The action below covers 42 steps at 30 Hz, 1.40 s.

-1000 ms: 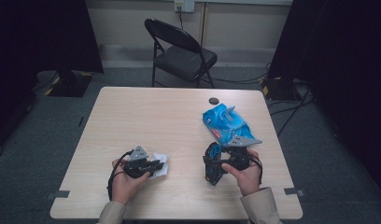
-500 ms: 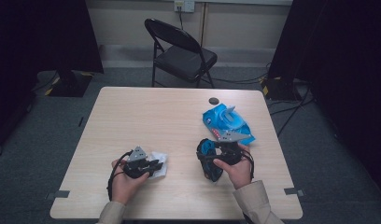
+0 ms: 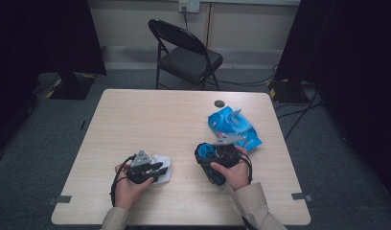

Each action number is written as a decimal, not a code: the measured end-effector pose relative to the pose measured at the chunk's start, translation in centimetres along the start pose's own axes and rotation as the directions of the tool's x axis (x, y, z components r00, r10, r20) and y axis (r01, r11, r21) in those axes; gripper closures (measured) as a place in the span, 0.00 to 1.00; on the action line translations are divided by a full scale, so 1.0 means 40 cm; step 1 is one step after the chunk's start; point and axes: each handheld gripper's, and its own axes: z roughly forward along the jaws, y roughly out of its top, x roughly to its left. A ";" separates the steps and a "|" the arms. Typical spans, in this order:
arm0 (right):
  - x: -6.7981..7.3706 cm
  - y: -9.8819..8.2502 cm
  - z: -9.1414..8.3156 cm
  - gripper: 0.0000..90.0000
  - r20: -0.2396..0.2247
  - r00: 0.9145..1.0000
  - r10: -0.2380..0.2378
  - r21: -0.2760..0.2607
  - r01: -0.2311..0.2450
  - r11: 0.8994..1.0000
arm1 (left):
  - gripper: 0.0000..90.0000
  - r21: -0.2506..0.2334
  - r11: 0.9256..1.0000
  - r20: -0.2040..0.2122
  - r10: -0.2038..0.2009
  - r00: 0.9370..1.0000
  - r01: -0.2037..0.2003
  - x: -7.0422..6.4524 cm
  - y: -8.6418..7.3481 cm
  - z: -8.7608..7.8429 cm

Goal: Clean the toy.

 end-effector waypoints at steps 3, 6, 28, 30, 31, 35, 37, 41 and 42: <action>-0.004 -0.007 0.004 0.28 -0.001 1.000 0.014 -0.016 -0.014 1.000 | 0.63 -0.004 1.000 -0.020 0.007 1.000 -0.007 -0.001 0.003 -0.002; -0.009 -0.026 0.019 0.28 0.011 1.000 0.011 0.010 -0.011 1.000 | 0.53 -0.002 1.000 -0.047 0.028 0.998 -0.029 -0.002 0.007 -0.006; -0.016 -0.048 0.048 0.29 0.043 0.999 -0.009 0.076 0.006 0.997 | 0.40 -0.017 0.999 -0.070 0.032 0.997 -0.033 0.006 0.009 -0.021; -0.017 -0.047 0.048 0.29 0.045 0.999 -0.005 0.079 0.002 0.997 | 0.39 -0.014 0.999 -0.073 0.032 0.997 -0.033 0.007 0.009 -0.022; -0.018 -0.047 0.050 0.29 0.042 0.999 -0.009 0.085 0.006 0.996 | 0.38 -0.009 0.999 -0.076 0.032 0.997 -0.033 0.008 0.008 -0.022; -0.017 -0.045 0.055 0.29 0.045 0.999 -0.016 0.105 0.012 0.994 | 0.36 -0.007 1.000 -0.073 0.026 0.997 -0.027 0.009 0.005 -0.021; -0.019 -0.044 0.056 0.29 0.044 0.999 -0.013 0.106 0.008 0.994 | 0.35 -0.006 1.000 -0.072 0.022 0.997 -0.022 0.010 0.004 -0.021; -0.020 -0.043 0.058 0.28 0.049 0.999 -0.010 0.114 0.004 0.993 | 0.34 -0.005 1.000 -0.075 0.020 0.997 -0.020 0.012 0.005 -0.022; -0.020 -0.043 0.059 0.28 0.049 0.999 -0.012 0.113 0.007 0.994 | 0.33 -0.003 1.000 -0.076 0.018 0.997 -0.018 0.012 0.005 -0.022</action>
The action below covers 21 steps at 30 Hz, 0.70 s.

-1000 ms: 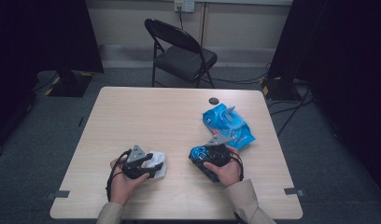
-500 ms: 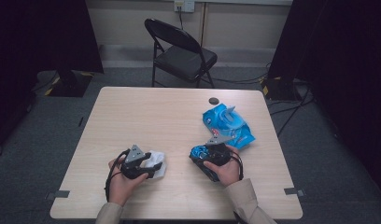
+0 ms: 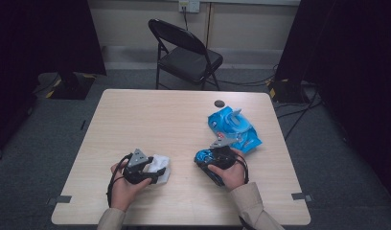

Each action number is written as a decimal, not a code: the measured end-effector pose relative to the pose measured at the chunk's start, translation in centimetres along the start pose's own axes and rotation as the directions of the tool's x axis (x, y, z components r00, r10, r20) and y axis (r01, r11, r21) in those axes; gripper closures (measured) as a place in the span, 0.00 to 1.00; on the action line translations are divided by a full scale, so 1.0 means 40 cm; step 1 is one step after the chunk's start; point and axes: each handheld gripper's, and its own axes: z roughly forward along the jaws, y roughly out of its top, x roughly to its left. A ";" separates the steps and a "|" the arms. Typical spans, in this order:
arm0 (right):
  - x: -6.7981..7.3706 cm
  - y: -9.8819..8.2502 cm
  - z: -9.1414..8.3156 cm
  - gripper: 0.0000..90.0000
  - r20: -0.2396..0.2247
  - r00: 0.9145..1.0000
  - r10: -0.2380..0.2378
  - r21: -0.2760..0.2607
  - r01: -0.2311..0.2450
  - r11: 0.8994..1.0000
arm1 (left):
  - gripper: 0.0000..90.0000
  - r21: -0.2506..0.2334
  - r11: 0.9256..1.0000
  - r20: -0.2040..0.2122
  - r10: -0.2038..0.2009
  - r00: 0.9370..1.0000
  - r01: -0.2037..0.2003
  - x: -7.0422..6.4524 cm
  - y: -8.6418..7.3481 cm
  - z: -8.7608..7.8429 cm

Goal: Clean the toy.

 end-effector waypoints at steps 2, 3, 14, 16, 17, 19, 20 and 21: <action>0.000 0.000 0.001 0.28 -0.001 1.000 -0.003 0.004 0.003 1.000 | 0.33 0.003 1.000 0.000 0.001 1.000 -0.001 0.000 0.000 0.000; -0.001 0.000 0.001 0.28 0.001 1.000 0.000 0.006 0.000 1.000 | 0.32 0.008 1.000 -0.003 0.005 1.000 -0.005 0.000 0.000 0.001; -0.017 -0.010 -0.006 0.32 -0.021 1.000 0.010 -0.029 -0.010 1.000 | 0.28 0.010 1.000 -0.009 -0.007 1.000 0.008 0.002 0.003 -0.001; -0.018 -0.010 -0.013 0.31 -0.017 1.000 0.002 -0.034 -0.002 0.999 | 0.27 0.005 1.000 -0.002 -0.014 1.000 0.014 0.003 0.008 -0.005; -0.018 -0.011 -0.017 0.30 -0.020 1.000 0.000 -0.036 -0.001 0.999 | 0.27 0.004 1.000 -0.003 -0.010 1.000 0.010 0.003 0.010 -0.008; -0.017 -0.011 -0.026 0.28 -0.025 1.000 -0.006 -0.041 0.005 0.999 | 0.26 0.008 1.000 0.002 -0.017 1.000 0.017 0.001 0.015 -0.011; -0.017 -0.011 -0.030 0.27 -0.036 0.999 -0.003 -0.043 0.001 0.999 | 0.26 0.010 1.000 0.006 -0.013 1.000 0.013 0.001 0.017 -0.012; -0.017 -0.012 -0.036 0.26 -0.035 0.999 -0.003 -0.040 0.002 0.999 | 0.26 0.014 1.000 0.014 -0.019 1.000 0.019 -0.002 0.017 -0.011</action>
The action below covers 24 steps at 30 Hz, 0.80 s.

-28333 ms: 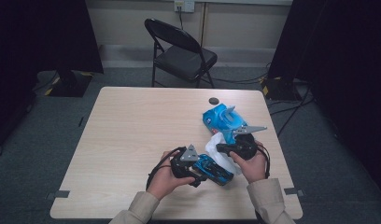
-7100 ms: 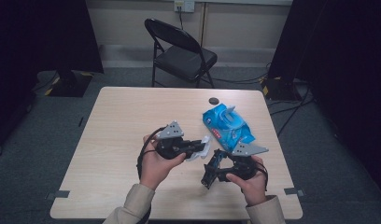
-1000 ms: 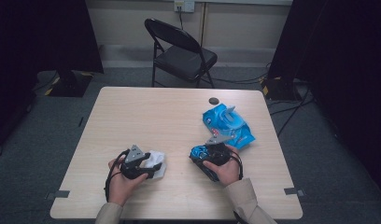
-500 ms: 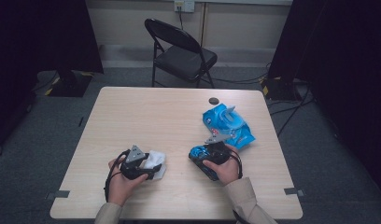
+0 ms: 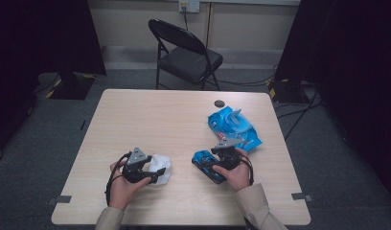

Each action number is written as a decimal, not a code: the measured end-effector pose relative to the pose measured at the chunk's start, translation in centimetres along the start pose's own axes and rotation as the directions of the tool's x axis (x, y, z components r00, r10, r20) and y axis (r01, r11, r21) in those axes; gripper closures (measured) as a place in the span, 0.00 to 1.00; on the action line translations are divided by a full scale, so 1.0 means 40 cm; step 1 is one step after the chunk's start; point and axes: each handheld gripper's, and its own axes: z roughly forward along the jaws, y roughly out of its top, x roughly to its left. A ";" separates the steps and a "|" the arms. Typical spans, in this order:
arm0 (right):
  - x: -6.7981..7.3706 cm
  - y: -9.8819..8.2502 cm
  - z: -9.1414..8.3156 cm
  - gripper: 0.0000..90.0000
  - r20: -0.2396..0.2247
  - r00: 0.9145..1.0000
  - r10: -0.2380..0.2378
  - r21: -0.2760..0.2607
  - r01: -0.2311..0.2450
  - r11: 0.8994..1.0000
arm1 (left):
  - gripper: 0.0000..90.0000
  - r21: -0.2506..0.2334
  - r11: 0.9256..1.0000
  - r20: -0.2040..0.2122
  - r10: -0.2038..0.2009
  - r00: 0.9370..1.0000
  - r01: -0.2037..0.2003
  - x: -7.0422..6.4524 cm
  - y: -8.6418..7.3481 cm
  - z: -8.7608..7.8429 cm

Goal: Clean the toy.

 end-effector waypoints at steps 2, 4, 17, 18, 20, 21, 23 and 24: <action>0.000 -0.001 -0.013 0.24 -0.007 1.000 0.000 -0.004 0.000 1.000 | 0.26 0.011 1.000 0.000 0.009 1.000 -0.009 -0.003 0.003 -0.003; -0.002 -0.005 -0.031 0.22 -0.005 1.000 0.009 -0.021 -0.009 1.000 | 0.25 0.007 1.000 0.003 0.008 1.000 -0.008 -0.007 0.006 -0.007; -0.020 -0.058 -0.153 0.17 0.004 1.000 0.026 -0.016 -0.026 1.000 | 0.20 0.007 1.000 0.042 0.007 0.999 -0.008 -0.034 0.019 -0.050; -0.021 -0.063 -0.161 0.17 0.005 1.000 0.026 -0.022 -0.025 0.999 | 0.20 0.006 1.000 0.040 0.009 0.999 -0.009 -0.035 0.018 -0.055; -0.022 -0.072 -0.174 0.17 0.005 1.000 0.030 -0.024 -0.030 0.999 | 0.20 0.010 1.000 0.038 0.016 0.999 -0.016 -0.034 0.016 -0.064; -0.022 -0.076 -0.180 0.17 0.007 1.000 0.028 -0.018 -0.028 0.999 | 0.20 0.011 1.000 0.037 0.014 0.999 -0.014 -0.034 0.015 -0.068; -0.021 -0.084 -0.191 0.17 0.009 1.000 0.025 -0.024 -0.025 0.999 | 0.20 0.007 1.000 0.036 0.013 0.999 -0.013 -0.034 0.014 -0.078; -0.020 -0.088 -0.195 0.17 0.010 1.000 0.027 -0.023 -0.027 0.999 | 0.19 0.005 1.000 0.038 0.016 0.999 -0.016 -0.035 0.013 -0.083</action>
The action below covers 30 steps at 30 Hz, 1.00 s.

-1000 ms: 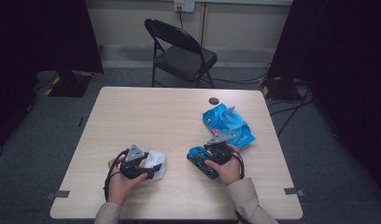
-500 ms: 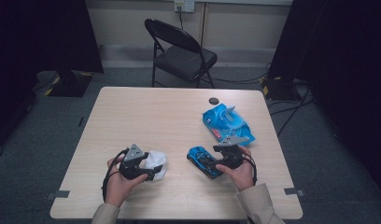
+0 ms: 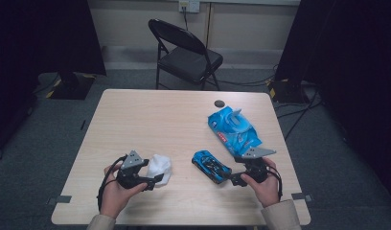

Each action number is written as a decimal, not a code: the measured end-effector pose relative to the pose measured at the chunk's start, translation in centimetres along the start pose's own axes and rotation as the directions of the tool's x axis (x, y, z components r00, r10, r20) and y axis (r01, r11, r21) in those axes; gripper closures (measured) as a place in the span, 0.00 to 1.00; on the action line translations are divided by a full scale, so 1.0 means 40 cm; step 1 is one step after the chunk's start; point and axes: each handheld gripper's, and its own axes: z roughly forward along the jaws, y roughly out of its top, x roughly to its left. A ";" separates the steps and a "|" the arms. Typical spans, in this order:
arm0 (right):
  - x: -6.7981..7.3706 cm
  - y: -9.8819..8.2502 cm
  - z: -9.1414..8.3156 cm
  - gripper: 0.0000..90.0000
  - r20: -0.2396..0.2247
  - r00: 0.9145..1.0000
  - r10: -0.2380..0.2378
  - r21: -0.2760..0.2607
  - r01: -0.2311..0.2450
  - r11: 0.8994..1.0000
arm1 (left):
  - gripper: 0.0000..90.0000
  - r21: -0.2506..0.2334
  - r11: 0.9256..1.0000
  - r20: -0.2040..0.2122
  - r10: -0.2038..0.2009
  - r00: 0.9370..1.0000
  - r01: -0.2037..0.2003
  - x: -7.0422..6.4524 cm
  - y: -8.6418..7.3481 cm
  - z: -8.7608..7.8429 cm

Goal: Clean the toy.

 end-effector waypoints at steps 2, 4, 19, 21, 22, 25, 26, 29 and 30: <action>0.001 -0.008 -0.009 0.17 -0.001 1.000 -0.007 0.001 0.007 1.000 | 0.19 -0.004 1.000 0.003 -0.003 1.000 0.003 -0.001 -0.004 -0.009; 0.002 -0.016 -0.017 0.17 -0.003 1.000 -0.014 -0.003 0.014 1.000 | 0.19 -0.006 1.000 0.001 -0.009 1.000 0.009 0.002 -0.009 -0.015; -0.006 -0.083 -0.057 0.17 -0.001 1.000 0.002 0.023 -0.002 1.000 | 0.19 0.000 1.000 -0.016 -0.030 0.999 0.030 0.014 -0.066 -0.058; -0.007 -0.087 -0.058 0.17 0.001 1.000 0.004 0.024 -0.004 1.000 | 0.19 -0.001 1.000 -0.015 -0.029 0.999 0.029 0.016 -0.070 -0.060; -0.010 -0.097 -0.060 0.17 0.003 1.000 0.007 0.032 -0.007 0.999 | 0.19 0.006 1.000 -0.019 -0.029 0.999 0.029 0.019 -0.076 -0.065; -0.015 -0.110 -0.063 0.17 0.006 1.000 0.017 0.035 -0.017 0.999 | 0.19 0.015 0.999 -0.021 -0.028 0.999 0.029 0.022 -0.085 -0.070; -0.016 -0.114 -0.064 0.17 0.010 1.000 0.016 0.034 -0.017 0.999 | 0.19 0.013 0.999 -0.016 -0.029 0.999 0.030 0.022 -0.088 -0.071; -0.020 -0.126 -0.066 0.17 0.012 1.000 0.023 0.037 -0.024 0.999 | 0.19 0.022 0.999 -0.018 -0.026 1.000 0.026 0.025 -0.099 -0.076; -0.021 -0.130 -0.066 0.17 0.015 1.000 0.019 0.041 -0.020 0.999 | 0.19 0.024 0.999 -0.019 -0.032 0.999 0.033 0.027 -0.104 -0.077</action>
